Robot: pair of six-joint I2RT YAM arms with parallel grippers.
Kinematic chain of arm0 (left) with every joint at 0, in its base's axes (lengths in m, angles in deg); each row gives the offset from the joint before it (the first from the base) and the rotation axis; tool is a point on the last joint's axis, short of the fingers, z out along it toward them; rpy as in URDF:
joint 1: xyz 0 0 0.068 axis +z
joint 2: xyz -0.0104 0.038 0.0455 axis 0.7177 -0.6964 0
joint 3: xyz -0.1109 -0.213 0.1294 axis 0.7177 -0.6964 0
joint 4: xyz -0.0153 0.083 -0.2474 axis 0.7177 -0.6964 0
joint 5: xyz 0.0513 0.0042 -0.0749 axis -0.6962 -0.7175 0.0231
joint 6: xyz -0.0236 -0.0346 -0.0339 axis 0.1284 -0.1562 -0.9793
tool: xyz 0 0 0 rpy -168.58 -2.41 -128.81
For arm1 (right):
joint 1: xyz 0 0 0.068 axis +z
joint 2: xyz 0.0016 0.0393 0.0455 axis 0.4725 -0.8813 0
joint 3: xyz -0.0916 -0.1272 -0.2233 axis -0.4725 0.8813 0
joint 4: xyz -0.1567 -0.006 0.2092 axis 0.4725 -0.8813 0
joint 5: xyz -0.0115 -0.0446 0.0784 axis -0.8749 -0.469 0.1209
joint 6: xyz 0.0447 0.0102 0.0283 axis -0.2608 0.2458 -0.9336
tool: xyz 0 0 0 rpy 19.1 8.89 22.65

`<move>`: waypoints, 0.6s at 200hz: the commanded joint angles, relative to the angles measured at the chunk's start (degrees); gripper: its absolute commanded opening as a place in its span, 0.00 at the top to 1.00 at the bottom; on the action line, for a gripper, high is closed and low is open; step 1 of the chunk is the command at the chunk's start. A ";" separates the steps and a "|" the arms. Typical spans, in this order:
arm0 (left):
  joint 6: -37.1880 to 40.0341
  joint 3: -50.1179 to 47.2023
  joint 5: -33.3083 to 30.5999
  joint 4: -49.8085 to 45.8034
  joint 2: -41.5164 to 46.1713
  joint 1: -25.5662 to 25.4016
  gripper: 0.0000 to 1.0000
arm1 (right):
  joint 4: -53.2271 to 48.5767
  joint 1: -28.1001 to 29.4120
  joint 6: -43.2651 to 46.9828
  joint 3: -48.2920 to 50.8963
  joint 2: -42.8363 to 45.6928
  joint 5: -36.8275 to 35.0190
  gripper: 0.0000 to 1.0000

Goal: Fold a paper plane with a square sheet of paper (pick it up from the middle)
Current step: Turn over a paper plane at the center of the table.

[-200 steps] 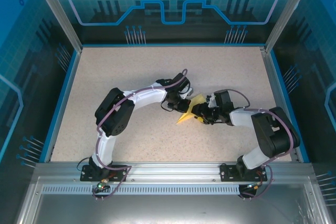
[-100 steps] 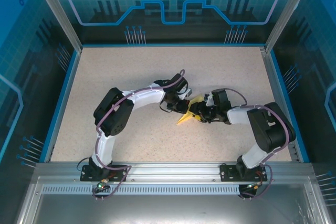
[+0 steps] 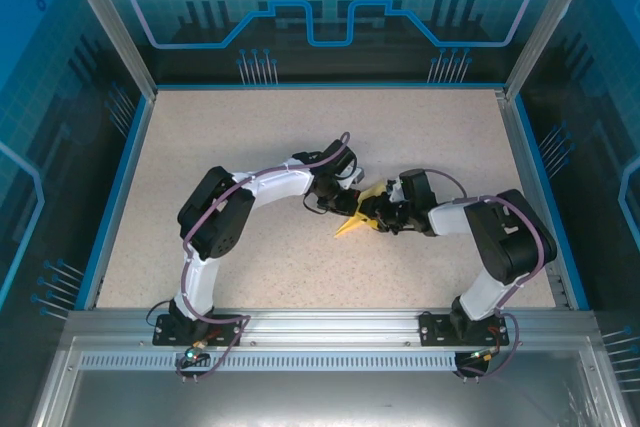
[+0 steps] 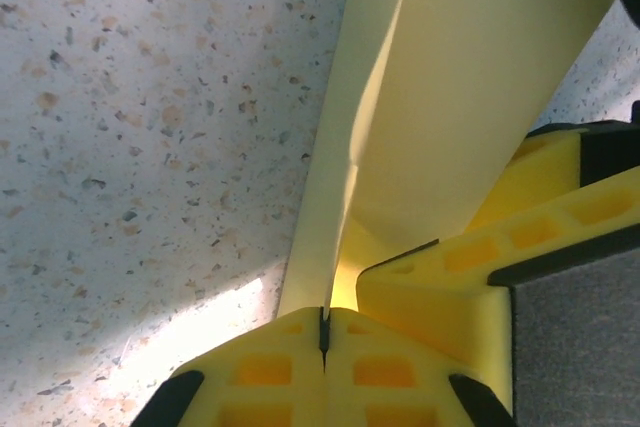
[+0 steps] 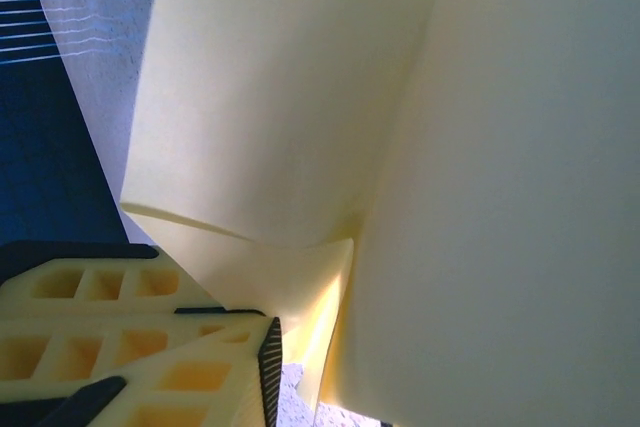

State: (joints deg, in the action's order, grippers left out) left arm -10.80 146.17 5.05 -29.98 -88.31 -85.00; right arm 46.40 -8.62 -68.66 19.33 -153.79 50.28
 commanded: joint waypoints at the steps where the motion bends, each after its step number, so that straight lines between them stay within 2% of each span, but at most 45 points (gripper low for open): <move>1: -0.74 -1.38 2.08 0.67 2.46 0.48 1.00 | 1.23 1.52 -1.63 -0.69 -0.61 -0.01 0.71; 18: -0.91 -1.83 2.12 0.96 2.61 0.55 1.00 | 1.80 1.78 -2.63 -0.45 -0.27 -0.35 0.75; 48: -1.09 -2.17 2.34 1.20 2.86 0.77 1.00 | 4.24 2.12 -5.28 0.37 -0.17 -0.96 0.75; 78: -1.35 -2.40 2.55 1.40 3.31 1.10 0.99 | 0.46 2.66 -3.71 -0.99 -0.54 -2.71 0.79; 120: -1.35 -2.45 2.87 1.44 3.63 1.37 0.97 | -3.43 3.39 -1.29 -2.78 0.66 -4.52 0.90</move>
State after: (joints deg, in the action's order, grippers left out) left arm -11.17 144.40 6.10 -28.73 -87.10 -84.25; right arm 46.24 -6.57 -71.87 18.78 -153.81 47.62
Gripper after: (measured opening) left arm 0.041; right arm 0.124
